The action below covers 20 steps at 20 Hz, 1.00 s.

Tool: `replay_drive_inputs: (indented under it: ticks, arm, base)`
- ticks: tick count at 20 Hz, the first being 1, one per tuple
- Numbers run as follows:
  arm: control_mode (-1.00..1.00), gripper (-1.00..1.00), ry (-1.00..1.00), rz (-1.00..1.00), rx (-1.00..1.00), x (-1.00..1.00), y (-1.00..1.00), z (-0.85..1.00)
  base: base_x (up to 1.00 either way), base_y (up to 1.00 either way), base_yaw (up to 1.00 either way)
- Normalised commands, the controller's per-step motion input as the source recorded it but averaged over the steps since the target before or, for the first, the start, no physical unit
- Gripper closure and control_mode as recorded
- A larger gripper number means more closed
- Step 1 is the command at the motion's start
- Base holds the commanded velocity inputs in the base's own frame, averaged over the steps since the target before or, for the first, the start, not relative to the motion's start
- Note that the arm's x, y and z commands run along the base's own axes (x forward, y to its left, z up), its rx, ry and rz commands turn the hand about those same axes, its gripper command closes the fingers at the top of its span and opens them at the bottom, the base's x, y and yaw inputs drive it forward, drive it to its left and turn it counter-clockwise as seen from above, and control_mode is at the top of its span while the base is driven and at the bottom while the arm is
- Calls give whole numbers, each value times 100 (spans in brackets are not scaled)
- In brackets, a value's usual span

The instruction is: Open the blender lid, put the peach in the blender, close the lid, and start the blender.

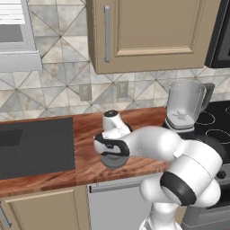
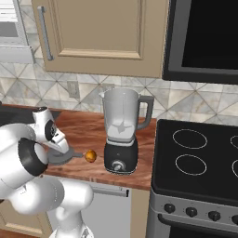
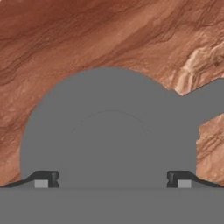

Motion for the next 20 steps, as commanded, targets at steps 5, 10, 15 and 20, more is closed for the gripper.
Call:
replay_drive_inputs:
  ticks: [5,10,15,20]
  arm:
    - [-100,-100,0,0,0,-11,-9,41]
    - [-100,-100,0,-2,0,-17,-26,46]
    - [-100,-100,0,-8,0,-29,-64,5]
    - [-100,-100,0,-9,-1,-18,-76,0]
  base:
    - [0,0,0]
    - [0,0,0]
    - [0,0,0]
    - [0,0,0]
